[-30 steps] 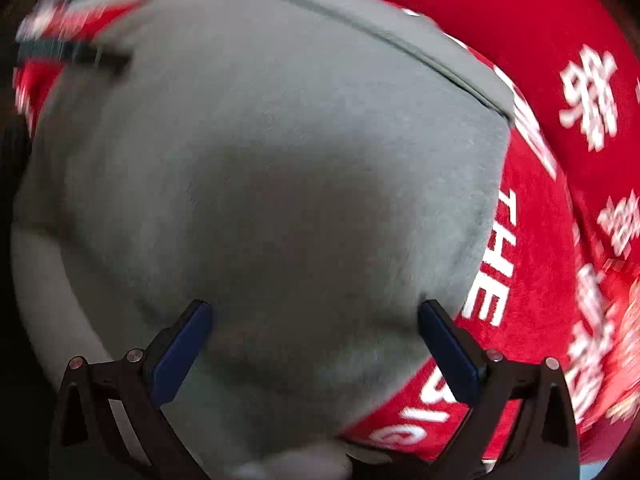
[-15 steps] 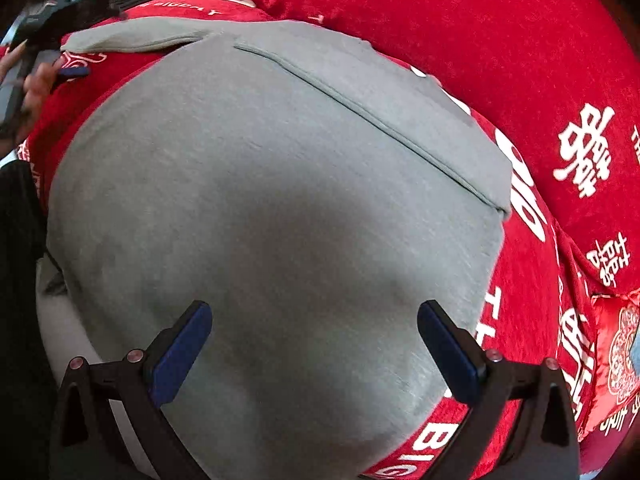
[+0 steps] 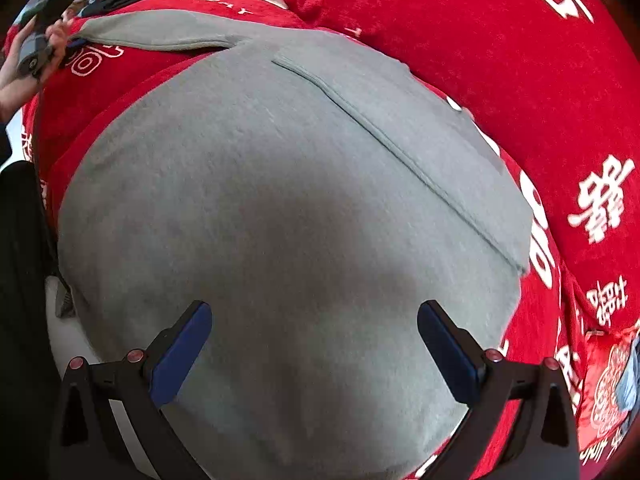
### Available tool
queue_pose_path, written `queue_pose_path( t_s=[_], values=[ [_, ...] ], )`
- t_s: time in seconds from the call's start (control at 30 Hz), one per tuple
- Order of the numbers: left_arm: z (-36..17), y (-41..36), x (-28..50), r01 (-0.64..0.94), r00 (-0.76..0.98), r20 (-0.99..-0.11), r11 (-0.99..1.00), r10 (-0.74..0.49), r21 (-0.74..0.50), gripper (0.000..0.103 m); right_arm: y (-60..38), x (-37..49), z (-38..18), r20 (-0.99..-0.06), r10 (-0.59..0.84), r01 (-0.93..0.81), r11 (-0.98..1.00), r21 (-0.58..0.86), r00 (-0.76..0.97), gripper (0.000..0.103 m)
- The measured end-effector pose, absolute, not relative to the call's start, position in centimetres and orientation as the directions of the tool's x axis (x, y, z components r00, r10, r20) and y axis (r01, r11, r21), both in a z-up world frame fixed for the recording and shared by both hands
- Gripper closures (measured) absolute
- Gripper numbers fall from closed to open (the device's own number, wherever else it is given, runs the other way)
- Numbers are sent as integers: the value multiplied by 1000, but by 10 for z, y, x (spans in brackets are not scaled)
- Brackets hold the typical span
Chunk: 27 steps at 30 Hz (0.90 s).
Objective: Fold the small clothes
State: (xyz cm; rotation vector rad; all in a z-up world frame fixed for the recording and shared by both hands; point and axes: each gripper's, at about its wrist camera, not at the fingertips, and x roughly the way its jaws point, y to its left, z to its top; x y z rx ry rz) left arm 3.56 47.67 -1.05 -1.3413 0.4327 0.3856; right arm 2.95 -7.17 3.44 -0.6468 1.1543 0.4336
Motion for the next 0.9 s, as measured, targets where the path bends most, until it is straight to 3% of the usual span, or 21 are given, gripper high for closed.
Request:
queue_pose_path(
  t_s=[0.03,0.07,0.1,0.13,0.27,0.53,0.77,0.83,0.9],
  values=[
    [-11,481,40,-511,854,-520,202,13,-835,10,-67,33,35,-932,-9,-629,736,-251,362,1],
    [-10,484,45,-509,853,-522,224,-1,-832,41,-61,39,38,-929,-1,-634,731,-253,370,1],
    [-12,487,49,-500,850,-524,244,-42,-831,62,-57,45,41,-927,11,-636,731,-248,374,1],
    [-16,488,57,-505,835,-543,264,-92,-821,98,-53,53,44,-926,24,-636,733,-239,376,1],
    [-20,486,59,-557,789,-610,329,-75,-762,99,-33,102,56,-924,99,-608,778,-160,369,1],
    [28,468,58,-555,776,-631,500,24,-664,99,-8,228,37,-931,153,-392,920,12,331,1],
    [49,459,78,-550,747,-663,612,55,-568,99,47,289,-13,-950,79,-263,965,-3,301,1],
    [51,460,81,-546,748,-662,613,50,-571,99,67,289,-28,-961,61,-267,964,-13,269,0],
    [57,459,84,-538,754,-655,623,55,-567,99,101,276,-28,-937,34,-344,934,-94,348,0]
  ],
)
